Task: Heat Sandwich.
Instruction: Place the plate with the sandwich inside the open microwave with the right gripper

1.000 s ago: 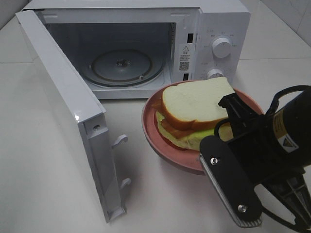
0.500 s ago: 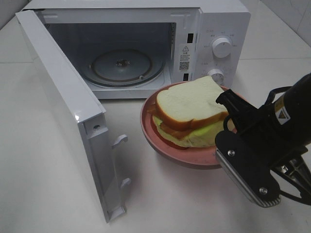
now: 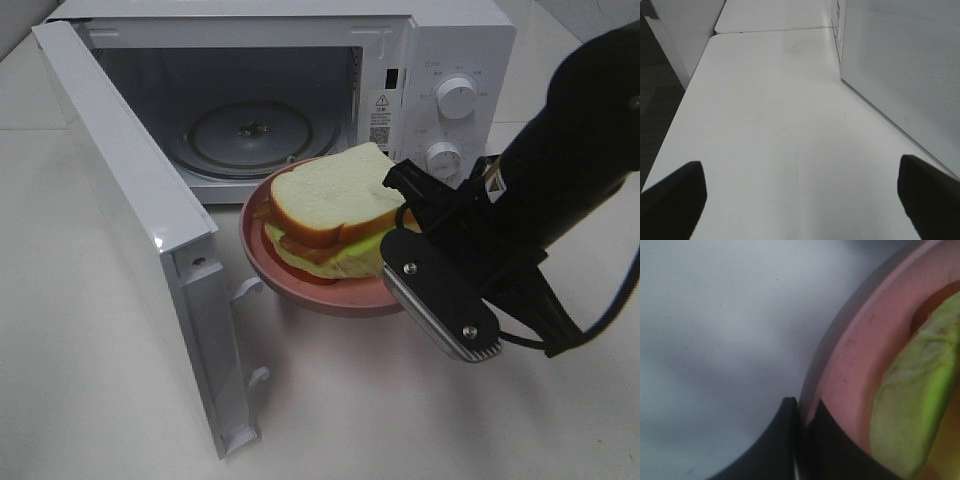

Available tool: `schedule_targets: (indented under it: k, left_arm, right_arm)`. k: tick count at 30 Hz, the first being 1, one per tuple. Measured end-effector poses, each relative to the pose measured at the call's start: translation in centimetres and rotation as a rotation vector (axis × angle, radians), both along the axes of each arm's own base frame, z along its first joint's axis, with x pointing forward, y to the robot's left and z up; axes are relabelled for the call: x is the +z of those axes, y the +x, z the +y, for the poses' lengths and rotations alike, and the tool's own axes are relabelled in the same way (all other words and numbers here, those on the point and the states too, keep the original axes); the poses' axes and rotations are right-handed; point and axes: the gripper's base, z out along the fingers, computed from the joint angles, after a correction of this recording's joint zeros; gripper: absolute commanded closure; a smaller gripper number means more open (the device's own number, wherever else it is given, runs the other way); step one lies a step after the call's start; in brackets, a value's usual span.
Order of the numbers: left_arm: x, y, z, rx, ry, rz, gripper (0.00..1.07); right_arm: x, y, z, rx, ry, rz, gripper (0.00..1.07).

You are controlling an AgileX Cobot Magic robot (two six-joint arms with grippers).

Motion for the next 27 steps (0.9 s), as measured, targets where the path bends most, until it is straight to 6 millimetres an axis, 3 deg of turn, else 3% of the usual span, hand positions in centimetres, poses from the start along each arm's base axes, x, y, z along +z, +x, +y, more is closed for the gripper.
schedule_targets:
  k: [12,27]
  left_arm:
    - [0.0,0.0,0.0,0.000,0.000,0.000,0.09]
    - [0.0,0.0,0.0,0.000,0.000,0.000,0.09]
  right_arm:
    - [-0.4,2.9,2.1,0.008,0.002,-0.007,1.07]
    - [-0.4,4.6,3.3,-0.001,0.027,-0.013,1.07]
